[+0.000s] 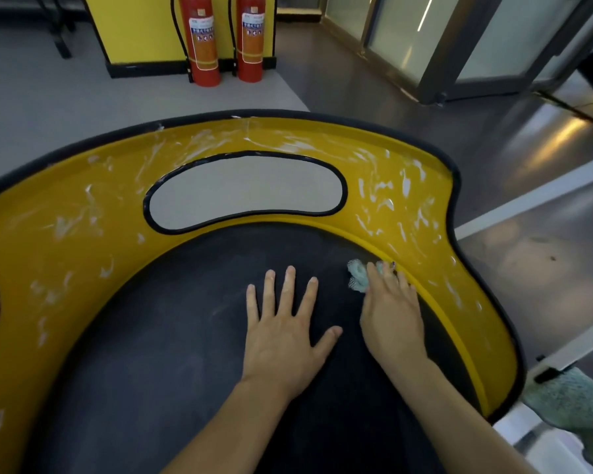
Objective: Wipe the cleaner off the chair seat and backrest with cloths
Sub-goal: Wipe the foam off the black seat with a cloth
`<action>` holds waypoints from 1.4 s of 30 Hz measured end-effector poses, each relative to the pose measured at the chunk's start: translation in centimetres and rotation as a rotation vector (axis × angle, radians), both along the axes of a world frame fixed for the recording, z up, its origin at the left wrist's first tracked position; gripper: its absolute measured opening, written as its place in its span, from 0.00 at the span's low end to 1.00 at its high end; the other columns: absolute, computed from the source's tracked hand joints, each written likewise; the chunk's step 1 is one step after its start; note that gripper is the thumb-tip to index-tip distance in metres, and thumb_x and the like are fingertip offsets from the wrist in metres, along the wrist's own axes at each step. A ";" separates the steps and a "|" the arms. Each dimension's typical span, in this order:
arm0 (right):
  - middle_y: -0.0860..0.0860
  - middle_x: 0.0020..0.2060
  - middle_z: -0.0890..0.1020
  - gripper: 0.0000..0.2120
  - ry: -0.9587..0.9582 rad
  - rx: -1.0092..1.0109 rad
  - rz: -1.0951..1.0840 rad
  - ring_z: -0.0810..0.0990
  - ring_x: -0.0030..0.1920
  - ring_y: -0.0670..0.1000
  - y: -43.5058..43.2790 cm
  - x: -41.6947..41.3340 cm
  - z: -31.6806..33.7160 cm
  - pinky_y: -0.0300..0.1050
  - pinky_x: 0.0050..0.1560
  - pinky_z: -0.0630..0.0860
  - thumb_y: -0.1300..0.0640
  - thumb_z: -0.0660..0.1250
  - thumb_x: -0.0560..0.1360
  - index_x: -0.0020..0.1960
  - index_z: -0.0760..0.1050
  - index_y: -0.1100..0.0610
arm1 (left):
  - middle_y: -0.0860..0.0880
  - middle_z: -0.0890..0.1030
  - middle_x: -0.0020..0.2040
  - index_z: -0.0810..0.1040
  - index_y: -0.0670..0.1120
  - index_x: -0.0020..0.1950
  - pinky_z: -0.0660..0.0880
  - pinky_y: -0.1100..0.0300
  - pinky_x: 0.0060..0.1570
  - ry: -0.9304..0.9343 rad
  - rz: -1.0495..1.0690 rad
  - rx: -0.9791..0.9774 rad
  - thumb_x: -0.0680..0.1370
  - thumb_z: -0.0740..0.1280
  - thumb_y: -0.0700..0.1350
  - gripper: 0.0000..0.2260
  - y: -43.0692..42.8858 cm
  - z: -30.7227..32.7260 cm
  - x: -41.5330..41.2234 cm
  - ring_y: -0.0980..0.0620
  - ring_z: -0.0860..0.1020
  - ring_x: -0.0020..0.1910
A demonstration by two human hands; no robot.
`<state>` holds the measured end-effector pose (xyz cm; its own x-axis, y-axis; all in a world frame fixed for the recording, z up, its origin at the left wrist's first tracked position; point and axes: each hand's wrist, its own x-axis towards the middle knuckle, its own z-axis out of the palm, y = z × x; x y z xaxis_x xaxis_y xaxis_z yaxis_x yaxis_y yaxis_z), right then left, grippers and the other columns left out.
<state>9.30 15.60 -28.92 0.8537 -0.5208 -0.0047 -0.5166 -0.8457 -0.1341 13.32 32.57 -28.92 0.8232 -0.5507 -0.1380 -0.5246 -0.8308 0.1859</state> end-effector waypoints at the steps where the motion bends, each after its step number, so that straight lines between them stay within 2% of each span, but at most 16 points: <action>1: 0.52 0.81 0.55 0.27 0.011 -0.004 0.036 0.52 0.81 0.56 0.3 0.8 0.1 0.57 0.79 0.52 0.56 0.54 0.84 0.82 0.52 0.51 | 0.48 0.32 0.81 0.36 0.58 0.81 0.32 0.39 0.76 -0.001 -0.007 0.002 0.79 0.41 0.72 0.35 0.2 -0.1 0.1 0.43 0.29 0.78; 6: 0.50 0.82 0.52 0.27 0.045 0.020 0.420 0.48 0.81 0.55 1.9 6.9 0.8 0.56 0.80 0.46 0.56 0.52 0.85 0.82 0.51 0.50 | 0.49 0.35 0.82 0.37 0.58 0.81 0.35 0.45 0.78 -0.022 -0.026 -0.008 0.78 0.38 0.71 0.34 1.9 0.0 0.4 0.48 0.32 0.79; 9: 0.47 0.82 0.50 0.25 0.103 -0.001 0.636 0.46 0.81 0.52 2.0 7.0 1.0 0.55 0.80 0.44 0.53 0.48 0.86 0.82 0.48 0.48 | 0.48 0.33 0.81 0.35 0.58 0.81 0.35 0.46 0.78 -0.024 0.044 0.014 0.79 0.38 0.72 0.34 3.3 0.2 0.4 0.49 0.31 0.79; 11: 0.45 0.82 0.49 0.25 0.094 0.008 0.584 0.46 0.81 0.50 0.3 5.4 1.0 0.54 0.80 0.44 0.53 0.48 0.86 0.82 0.48 0.46 | 0.48 0.32 0.81 0.34 0.57 0.81 0.35 0.46 0.78 -0.027 0.083 0.015 0.78 0.37 0.72 0.35 3.6 0.1 0.6 0.49 0.30 0.79; 14: 0.47 0.82 0.53 0.25 0.058 0.026 0.266 0.50 0.81 0.52 -2.3 2.4 0.6 0.53 0.79 0.49 0.54 0.48 0.86 0.82 0.49 0.47 | 0.47 0.32 0.81 0.34 0.56 0.81 0.35 0.45 0.78 -0.028 0.134 -0.007 0.79 0.38 0.72 0.36 3.3 -0.1 0.6 0.49 0.30 0.79; 16: 0.49 0.81 0.56 0.25 0.056 0.041 0.117 0.54 0.80 0.55 -2.3 2.3 0.4 0.53 0.79 0.52 0.54 0.50 0.86 0.82 0.52 0.50 | 0.47 0.32 0.81 0.33 0.55 0.81 0.34 0.45 0.78 -0.029 0.146 -0.015 0.79 0.39 0.71 0.36 3.0 -0.1 0.6 0.48 0.29 0.78; 18: 0.53 0.79 0.62 0.25 0.000 0.024 0.090 0.60 0.77 0.58 -0.8 4.7 0.2 0.56 0.77 0.57 0.57 0.53 0.84 0.81 0.57 0.54 | 0.47 0.32 0.81 0.33 0.55 0.81 0.34 0.45 0.78 -0.013 0.132 -0.023 0.79 0.39 0.71 0.36 3.3 0.1 0.5 0.48 0.29 0.78; 21: 0.55 0.77 0.65 0.26 -0.061 0.007 0.189 0.63 0.75 0.60 3.7 10.2 0.1 0.58 0.75 0.58 0.58 0.56 0.81 0.79 0.60 0.57 | 0.49 0.31 0.80 0.32 0.55 0.80 0.34 0.47 0.78 -0.019 0.151 -0.004 0.79 0.38 0.72 0.36 5.3 0.4 0.0 0.50 0.29 0.78; 24: 0.55 0.80 0.59 0.29 -0.050 0.027 0.351 0.55 0.79 0.61 9.5 12.5 0.3 0.60 0.79 0.49 0.58 0.57 0.81 0.81 0.56 0.55 | 0.50 0.32 0.81 0.33 0.55 0.80 0.35 0.49 0.78 -0.052 0.240 -0.004 0.76 0.36 0.74 0.38 8.5 -0.4 -0.8 0.52 0.30 0.78; 27: 0.52 0.81 0.55 0.31 -0.031 0.031 0.600 0.49 0.81 0.58 12.9 10.0 0.4 0.61 0.79 0.44 0.57 0.57 0.81 0.82 0.52 0.52 | 0.49 0.41 0.82 0.40 0.52 0.81 0.38 0.49 0.78 -0.087 0.335 -0.042 0.76 0.39 0.76 0.41 10.3 -0.7 -0.8 0.51 0.36 0.80; 30: 0.48 0.82 0.51 0.32 0.043 0.033 0.806 0.46 0.81 0.53 11.0 6.7 0.8 0.60 0.79 0.42 0.55 0.58 0.83 0.82 0.48 0.49 | 0.49 0.36 0.81 0.37 0.52 0.81 0.35 0.50 0.78 -0.060 0.355 -0.047 0.73 0.38 0.78 0.44 10.8 -0.5 -0.7 0.51 0.33 0.79; 32: 0.45 0.82 0.51 0.29 0.051 -0.013 0.772 0.47 0.81 0.52 7.5 6.1 0.5 0.60 0.79 0.43 0.56 0.55 0.84 0.82 0.49 0.46 | 0.49 0.34 0.81 0.35 0.53 0.81 0.35 0.50 0.78 -0.062 0.363 -0.035 0.73 0.37 0.77 0.44 11.9 -0.1 -0.8 0.52 0.32 0.79; 35: 0.47 0.81 0.54 0.26 0.043 0.003 0.477 0.50 0.81 0.56 2.8 7.9 0.4 0.63 0.78 0.49 0.58 0.51 0.85 0.82 0.51 0.46 | 0.51 0.34 0.80 0.33 0.54 0.80 0.35 0.50 0.78 -0.073 0.400 -0.017 0.72 0.36 0.77 0.43 14.6 0.2 -1.6 0.53 0.32 0.79; 38: 0.50 0.81 0.54 0.27 -0.007 0.059 0.276 0.50 0.81 0.59 4.8 9.3 0.6 0.64 0.78 0.48 0.57 0.52 0.84 0.82 0.52 0.50 | 0.52 0.34 0.80 0.31 0.56 0.79 0.35 0.50 0.78 -0.079 0.433 -0.009 0.72 0.35 0.78 0.42 17.0 0.1 -2.6 0.53 0.32 0.79; 40: 0.51 0.81 0.55 0.30 -0.045 0.069 0.406 0.51 0.80 0.59 9.6 8.8 0.5 0.64 0.78 0.47 0.60 0.56 0.81 0.81 0.54 0.50 | 0.52 0.35 0.80 0.33 0.56 0.79 0.35 0.50 0.78 -0.083 0.446 -0.023 0.72 0.35 0.78 0.42 17.9 -0.2 -2.8 0.53 0.33 0.79; 42: 0.51 0.81 0.56 0.32 -0.054 0.072 0.727 0.51 0.80 0.59 14.7 6.6 0.0 0.64 0.78 0.46 0.59 0.59 0.79 0.81 0.55 0.50 | 0.51 0.38 0.81 0.36 0.54 0.80 0.36 0.50 0.78 -0.102 0.449 -0.029 0.73 0.35 0.78 0.42 18.1 -0.6 -2.9 0.53 0.35 0.80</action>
